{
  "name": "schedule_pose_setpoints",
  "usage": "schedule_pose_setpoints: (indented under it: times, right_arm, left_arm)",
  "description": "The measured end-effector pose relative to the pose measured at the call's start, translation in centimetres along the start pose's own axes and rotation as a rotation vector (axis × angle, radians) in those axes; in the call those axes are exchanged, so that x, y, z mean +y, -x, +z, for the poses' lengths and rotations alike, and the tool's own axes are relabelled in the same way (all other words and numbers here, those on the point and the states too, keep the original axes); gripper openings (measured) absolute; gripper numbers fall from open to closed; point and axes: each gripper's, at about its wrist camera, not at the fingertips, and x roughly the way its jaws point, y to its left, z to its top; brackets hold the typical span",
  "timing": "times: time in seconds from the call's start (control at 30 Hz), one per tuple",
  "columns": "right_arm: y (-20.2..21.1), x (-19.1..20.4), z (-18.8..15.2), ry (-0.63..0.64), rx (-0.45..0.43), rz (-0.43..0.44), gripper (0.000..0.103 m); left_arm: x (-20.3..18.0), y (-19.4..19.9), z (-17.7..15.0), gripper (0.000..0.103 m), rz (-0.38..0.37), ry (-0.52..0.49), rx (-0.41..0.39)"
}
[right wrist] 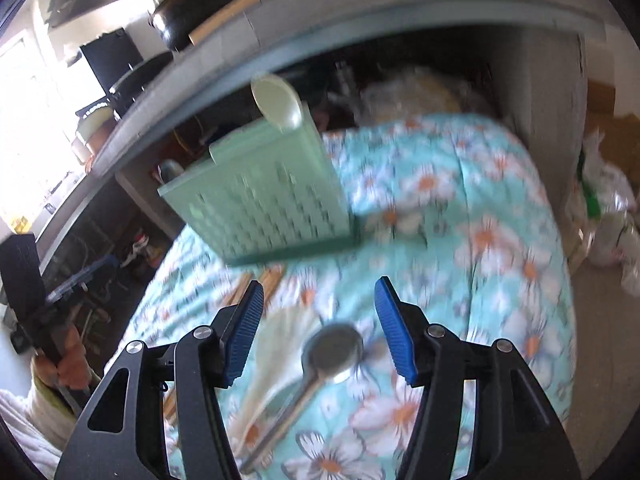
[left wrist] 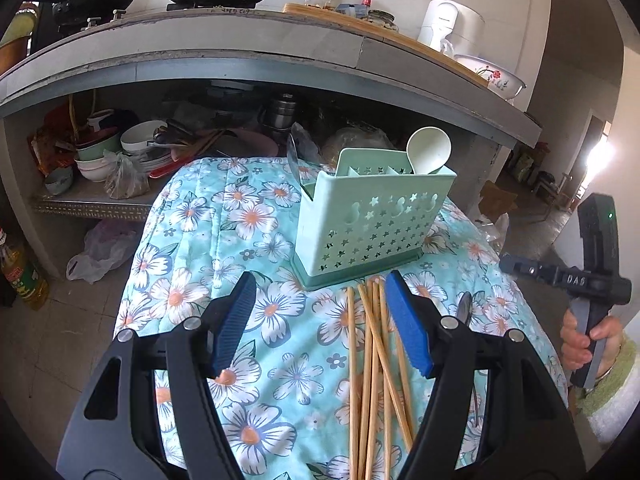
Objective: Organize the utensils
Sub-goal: 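Lower the ladle into the mint holder and open the right gripper, then grasp a metal spoon by its handle with the right gripper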
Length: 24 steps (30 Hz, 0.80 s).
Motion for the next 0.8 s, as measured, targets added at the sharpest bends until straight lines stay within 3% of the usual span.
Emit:
schedule_pose_setpoints:
  times: [0.17, 0.37, 0.57, 0.73, 0.8]
  right_arm:
    - [-3.5, -1.8, -2.2, -0.042, 0.078, -0.004, 0.056]
    - [-6.2, -3.6, -2.5, -0.087, 0.116, 0.077, 0.048]
    - [-6.6, -3.3, -2.6, -0.067, 0.124, 0.109, 0.031]
    - [-6.1, -3.1, -3.0, -0.050, 0.111, 0.098, 0.007]
    - [-5.7, -3.3, -3.1, -0.048, 0.096, 0.080, 0.006]
  left_arm:
    - [-0.4, -0.4, 0.0, 0.064, -0.008, -0.015, 0.015]
    - [-0.6, -0.9, 0.1, 0.064, -0.015, -0.023, 0.034]
    - [-1.2, -2.2, 0.1, 0.064, -0.016, -0.029, 0.066]
    - [-2.6, -3.1, 0.2, 0.064, -0.030, -0.047, 0.086]
    - [-3.3, -3.3, 0.1, 0.064, -0.036, -0.062, 0.090]
